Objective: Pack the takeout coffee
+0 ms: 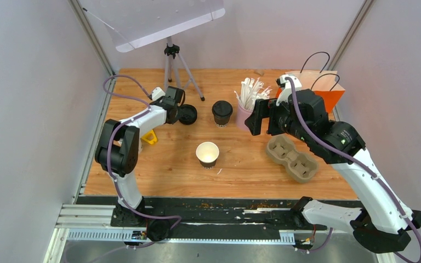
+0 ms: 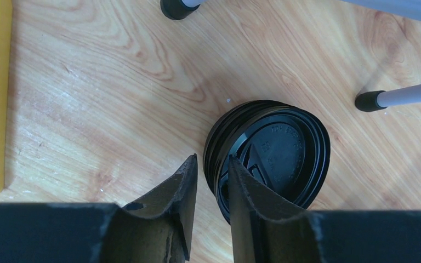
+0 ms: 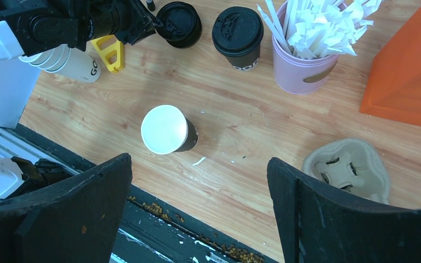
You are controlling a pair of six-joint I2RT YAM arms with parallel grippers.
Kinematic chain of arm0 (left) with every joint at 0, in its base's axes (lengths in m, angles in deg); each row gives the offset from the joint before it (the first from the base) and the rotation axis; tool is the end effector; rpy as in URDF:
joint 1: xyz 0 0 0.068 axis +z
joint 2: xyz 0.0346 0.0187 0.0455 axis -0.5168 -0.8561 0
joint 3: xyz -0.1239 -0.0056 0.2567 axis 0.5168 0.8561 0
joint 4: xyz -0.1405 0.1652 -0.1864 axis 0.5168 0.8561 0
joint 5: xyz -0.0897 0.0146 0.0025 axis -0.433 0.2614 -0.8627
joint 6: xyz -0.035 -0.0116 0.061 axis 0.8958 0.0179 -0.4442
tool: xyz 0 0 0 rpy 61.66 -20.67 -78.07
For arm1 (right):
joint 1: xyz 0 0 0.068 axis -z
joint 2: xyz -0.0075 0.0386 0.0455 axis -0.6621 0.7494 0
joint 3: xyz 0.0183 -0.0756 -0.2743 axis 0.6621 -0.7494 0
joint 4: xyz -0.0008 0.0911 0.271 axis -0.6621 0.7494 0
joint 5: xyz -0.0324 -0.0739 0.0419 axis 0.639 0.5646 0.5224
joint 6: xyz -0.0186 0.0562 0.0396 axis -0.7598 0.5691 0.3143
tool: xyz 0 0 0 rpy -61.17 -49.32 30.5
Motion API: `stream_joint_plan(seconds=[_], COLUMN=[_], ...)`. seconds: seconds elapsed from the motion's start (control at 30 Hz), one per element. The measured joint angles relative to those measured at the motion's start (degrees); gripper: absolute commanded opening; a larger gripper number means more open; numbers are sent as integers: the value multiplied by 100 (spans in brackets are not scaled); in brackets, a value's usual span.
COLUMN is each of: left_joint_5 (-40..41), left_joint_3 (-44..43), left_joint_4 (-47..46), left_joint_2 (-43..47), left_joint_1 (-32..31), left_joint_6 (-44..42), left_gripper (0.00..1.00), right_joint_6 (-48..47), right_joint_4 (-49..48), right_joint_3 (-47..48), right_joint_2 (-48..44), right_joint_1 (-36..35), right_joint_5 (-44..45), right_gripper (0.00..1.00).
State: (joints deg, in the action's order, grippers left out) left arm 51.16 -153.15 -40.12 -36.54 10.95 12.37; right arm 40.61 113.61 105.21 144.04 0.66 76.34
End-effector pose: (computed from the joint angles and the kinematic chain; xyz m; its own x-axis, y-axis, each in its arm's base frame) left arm 0.4064 -0.1252 0.1776 -0.4310 -0.7220 -0.5413 -0.6299 0.6702 -0.3924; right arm 0.1703 0.1362 0.4627 -0.5630 -0.0176 -0.8263 -0.3809 0.8928 0.2405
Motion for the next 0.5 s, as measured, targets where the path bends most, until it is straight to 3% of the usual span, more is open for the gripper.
stream_joint_plan(seconds=[0.23,0.5], left_joint_5=[-61,-63], left_joint_3=[-11,-46], left_joint_4=[-28,-31], left_joint_2=[-48,-39], left_joint_1=[0,2], left_joint_6=[-168,-321], left_gripper=[17,11], right_joint_6=[22,17], right_joint_4=[17,15], right_joint_3=[0,-2], right_joint_2=[-70,-94], right_joint_1=[0,0], right_joint_5=[59,68], right_gripper=[93,93])
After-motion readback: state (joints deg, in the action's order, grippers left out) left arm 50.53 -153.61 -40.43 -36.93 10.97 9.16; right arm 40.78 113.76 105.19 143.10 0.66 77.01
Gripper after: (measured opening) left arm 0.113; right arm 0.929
